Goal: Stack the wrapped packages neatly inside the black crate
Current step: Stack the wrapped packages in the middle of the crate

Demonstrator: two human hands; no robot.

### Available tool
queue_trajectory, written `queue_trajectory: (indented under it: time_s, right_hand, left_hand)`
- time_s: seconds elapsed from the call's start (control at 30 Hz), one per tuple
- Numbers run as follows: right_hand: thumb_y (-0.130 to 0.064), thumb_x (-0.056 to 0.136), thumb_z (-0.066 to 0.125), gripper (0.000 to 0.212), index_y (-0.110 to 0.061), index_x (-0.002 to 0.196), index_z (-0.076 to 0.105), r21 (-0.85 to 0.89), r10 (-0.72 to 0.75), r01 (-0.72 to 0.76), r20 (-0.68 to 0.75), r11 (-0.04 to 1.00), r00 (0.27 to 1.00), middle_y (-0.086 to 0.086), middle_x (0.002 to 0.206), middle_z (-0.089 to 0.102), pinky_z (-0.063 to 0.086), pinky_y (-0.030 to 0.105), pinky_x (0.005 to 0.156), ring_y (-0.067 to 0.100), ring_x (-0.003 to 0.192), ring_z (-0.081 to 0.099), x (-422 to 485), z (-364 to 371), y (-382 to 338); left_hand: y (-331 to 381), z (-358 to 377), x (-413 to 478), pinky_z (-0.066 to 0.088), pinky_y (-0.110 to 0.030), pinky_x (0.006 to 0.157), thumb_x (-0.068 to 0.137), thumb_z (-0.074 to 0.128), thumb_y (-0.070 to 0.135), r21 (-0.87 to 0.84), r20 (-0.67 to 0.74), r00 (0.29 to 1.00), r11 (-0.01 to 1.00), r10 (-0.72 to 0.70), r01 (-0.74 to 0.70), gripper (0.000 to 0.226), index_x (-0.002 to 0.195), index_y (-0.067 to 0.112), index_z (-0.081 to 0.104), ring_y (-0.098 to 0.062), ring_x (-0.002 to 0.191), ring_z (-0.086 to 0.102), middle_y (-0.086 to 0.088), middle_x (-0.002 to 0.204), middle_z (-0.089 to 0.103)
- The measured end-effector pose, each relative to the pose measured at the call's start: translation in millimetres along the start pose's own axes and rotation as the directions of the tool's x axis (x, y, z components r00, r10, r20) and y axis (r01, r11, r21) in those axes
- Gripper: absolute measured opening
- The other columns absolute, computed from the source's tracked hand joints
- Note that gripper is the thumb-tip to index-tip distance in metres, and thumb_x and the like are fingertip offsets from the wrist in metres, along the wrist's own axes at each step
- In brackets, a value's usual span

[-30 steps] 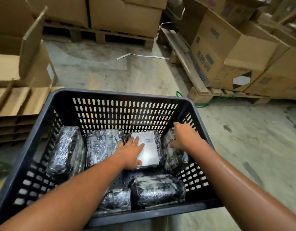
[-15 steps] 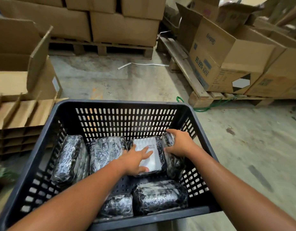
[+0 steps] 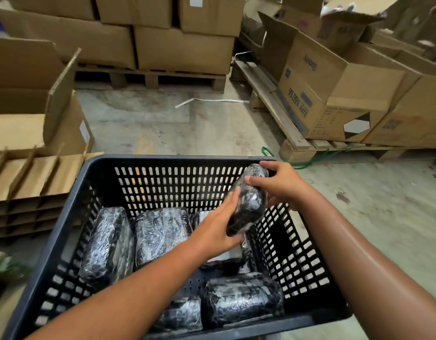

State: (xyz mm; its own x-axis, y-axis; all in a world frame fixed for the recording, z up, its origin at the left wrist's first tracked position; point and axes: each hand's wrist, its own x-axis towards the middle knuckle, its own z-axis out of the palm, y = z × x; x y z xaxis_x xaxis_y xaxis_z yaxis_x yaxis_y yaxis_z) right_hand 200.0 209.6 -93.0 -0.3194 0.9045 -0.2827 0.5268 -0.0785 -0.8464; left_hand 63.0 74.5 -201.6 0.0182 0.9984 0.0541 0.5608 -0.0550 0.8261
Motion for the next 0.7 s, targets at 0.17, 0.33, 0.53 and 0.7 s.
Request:
queue_trajectory:
  time_s: [0.17, 0.33, 0.53, 0.7]
  right_hand:
    - [-0.052, 0.1, 0.062, 0.073, -0.016, 0.159, 0.037, -0.055, 0.1, -0.093, 0.148, 0.994, 0.984, 0.016, 0.131, 0.063, 0.064, 0.037, 0.058, 0.025, 0.079, 0.077, 2.3, 14.0, 3.8]
    - [-0.075, 0.067, 0.081, 0.12, -0.041, 0.164, 0.017, -0.303, 0.145, -0.012, 0.421, 0.953, 0.895, -0.002, 0.168, 0.029, 0.06, 0.051, 0.09, 0.022, 0.136, 0.046, 3.2, 10.3, 37.4]
    - [-0.033, 0.05, 0.106, 0.153, -0.054, 0.16, 0.003, -0.161, 0.039, 0.051, 0.51, 0.986, 0.859, -0.018, 0.152, 0.038, 0.049, 0.037, 0.103, 0.022, 0.15, 0.032, 5.9, 19.6, 66.0]
    - [-0.036, 0.045, 0.107, 0.16, -0.037, 0.165, 0.001, -0.249, -0.005, 0.157, 0.52, 0.956, 0.854, -0.012, 0.17, 0.021, 0.023, 0.027, 0.114, 0.009, 0.148, 0.025, 7.1, 22.1, 69.3]
  left_hand:
    - [-15.2, -25.4, -15.4, 0.064, -0.033, 0.074, 0.073, 0.08, 0.029, -0.259, -0.058, 0.995, 0.964, -0.079, 0.062, 0.126, 0.15, 0.063, -0.013, -0.009, 0.084, 0.074, 0.011, 0.105, 0.072]
    - [-27.3, -42.8, -20.3, 0.061, -0.035, 0.08, 0.079, 0.074, 0.018, -0.423, -0.088, 0.996, 0.906, -0.022, -0.018, 0.113, 0.152, 0.064, 0.001, -0.013, 0.083, 0.073, 0.011, 0.12, 0.073]
    - [-26.8, -44.8, -18.9, 0.059, -0.034, 0.091, 0.085, 0.073, 0.009, -0.602, -0.125, 0.983, 0.798, -0.137, 0.035, 0.093, 0.144, 0.068, 0.032, -0.015, 0.12, 0.066, 0.023, 0.137, 0.063]
    - [-30.4, -44.5, -16.4, 0.062, -0.033, 0.082, 0.079, 0.087, 0.025, -0.605, -0.031, 0.955, 0.766, -0.295, 0.217, 0.111, 0.143, 0.071, 0.009, -0.008, 0.109, 0.07, 0.022, 0.133, 0.058]
